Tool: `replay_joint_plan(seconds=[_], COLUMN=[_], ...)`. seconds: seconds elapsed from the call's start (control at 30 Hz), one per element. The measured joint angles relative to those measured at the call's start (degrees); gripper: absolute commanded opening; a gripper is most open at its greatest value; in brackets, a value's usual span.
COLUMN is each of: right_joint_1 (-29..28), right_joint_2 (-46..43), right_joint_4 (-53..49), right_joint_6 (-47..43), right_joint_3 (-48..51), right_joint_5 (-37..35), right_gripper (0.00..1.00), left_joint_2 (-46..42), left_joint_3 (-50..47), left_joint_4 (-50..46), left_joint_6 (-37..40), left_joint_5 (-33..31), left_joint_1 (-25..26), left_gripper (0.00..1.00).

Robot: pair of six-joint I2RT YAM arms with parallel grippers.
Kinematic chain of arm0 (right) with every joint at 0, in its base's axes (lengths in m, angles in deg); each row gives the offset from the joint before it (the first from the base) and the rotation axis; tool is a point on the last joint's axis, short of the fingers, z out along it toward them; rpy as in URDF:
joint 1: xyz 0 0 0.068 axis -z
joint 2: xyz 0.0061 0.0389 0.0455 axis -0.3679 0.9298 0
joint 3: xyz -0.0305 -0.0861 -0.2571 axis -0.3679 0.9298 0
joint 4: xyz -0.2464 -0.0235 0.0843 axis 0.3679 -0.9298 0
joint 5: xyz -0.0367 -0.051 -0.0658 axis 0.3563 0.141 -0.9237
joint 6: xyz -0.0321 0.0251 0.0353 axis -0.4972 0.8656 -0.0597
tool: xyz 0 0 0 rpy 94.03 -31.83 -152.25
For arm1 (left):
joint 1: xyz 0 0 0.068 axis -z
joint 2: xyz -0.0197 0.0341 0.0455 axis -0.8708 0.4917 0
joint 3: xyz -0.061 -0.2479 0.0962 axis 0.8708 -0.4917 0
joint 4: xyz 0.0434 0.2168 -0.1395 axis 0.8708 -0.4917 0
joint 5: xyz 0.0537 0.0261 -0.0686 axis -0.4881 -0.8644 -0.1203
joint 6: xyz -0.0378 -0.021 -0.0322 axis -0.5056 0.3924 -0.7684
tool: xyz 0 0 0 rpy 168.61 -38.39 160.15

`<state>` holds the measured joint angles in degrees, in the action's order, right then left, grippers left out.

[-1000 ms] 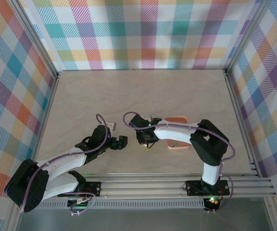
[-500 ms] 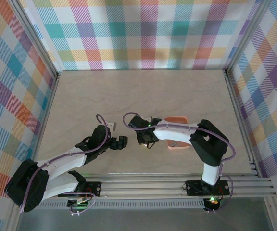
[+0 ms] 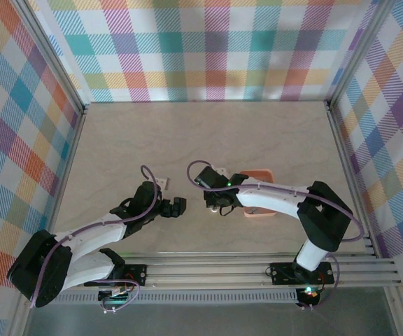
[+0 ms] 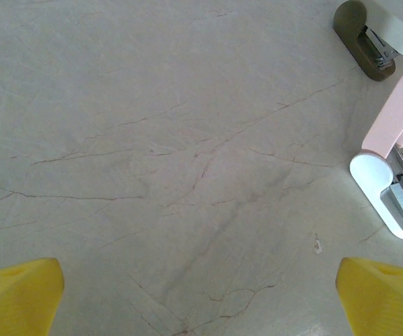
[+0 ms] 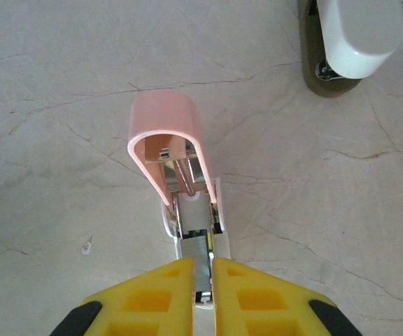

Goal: Load the staples into the stapler

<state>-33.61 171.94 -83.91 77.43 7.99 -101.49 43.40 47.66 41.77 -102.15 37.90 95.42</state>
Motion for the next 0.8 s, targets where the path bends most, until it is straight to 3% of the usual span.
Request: replay_joint_plan(seconds=[0.33,0.8], right_joint_1=[-0.15,-0.42], right_joint_2=[3.41,10.84], right_joint_4=[-3.74,-8.92], right_joint_6=[-0.35,-0.55], right_joint_3=[-4.39,-9.88], right_joint_5=[1.2,2.12], right_gripper=[0.25,0.28], left_joint_2=[0.15,-0.02], left_joint_3=[0.0,0.0], left_joint_4=[0.11,0.07], left_joint_6=[0.0,-0.02], left_joint_5=[0.02,-0.22], left_joint_1=[0.35,0.35], left_gripper=[1.0,1.0])
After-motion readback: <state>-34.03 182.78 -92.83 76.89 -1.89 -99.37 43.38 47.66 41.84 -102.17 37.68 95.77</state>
